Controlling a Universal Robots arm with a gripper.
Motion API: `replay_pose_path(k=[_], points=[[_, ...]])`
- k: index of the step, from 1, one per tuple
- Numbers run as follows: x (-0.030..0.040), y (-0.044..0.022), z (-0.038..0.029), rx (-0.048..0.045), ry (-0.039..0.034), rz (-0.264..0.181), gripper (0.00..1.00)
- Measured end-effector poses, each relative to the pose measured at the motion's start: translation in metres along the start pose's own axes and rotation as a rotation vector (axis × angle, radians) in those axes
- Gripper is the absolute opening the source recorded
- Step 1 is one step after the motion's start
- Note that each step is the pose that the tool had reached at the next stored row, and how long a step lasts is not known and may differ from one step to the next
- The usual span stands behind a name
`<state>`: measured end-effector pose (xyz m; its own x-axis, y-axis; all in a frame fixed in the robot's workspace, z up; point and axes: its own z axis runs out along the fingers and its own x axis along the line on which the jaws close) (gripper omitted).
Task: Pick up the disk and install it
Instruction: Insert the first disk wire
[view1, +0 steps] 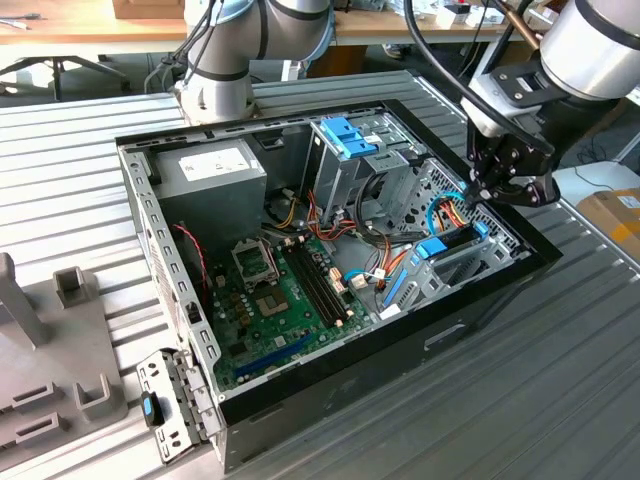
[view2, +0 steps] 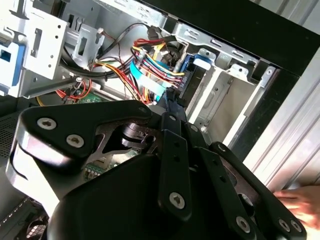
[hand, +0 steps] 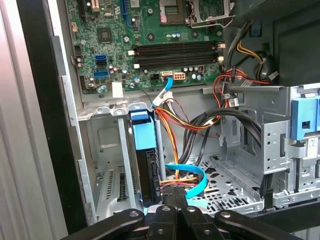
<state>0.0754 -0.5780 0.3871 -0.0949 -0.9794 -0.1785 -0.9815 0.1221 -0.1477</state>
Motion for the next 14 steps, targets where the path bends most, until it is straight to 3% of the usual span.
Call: replay_pose_path(k=[6,14], points=[[0.0065,0.0041,0.0028,-0.0003,-0.0033,0.000,0.11],[0.0082,0.0103,0.0078,-0.0002,-0.0034,0.001,0.11]])
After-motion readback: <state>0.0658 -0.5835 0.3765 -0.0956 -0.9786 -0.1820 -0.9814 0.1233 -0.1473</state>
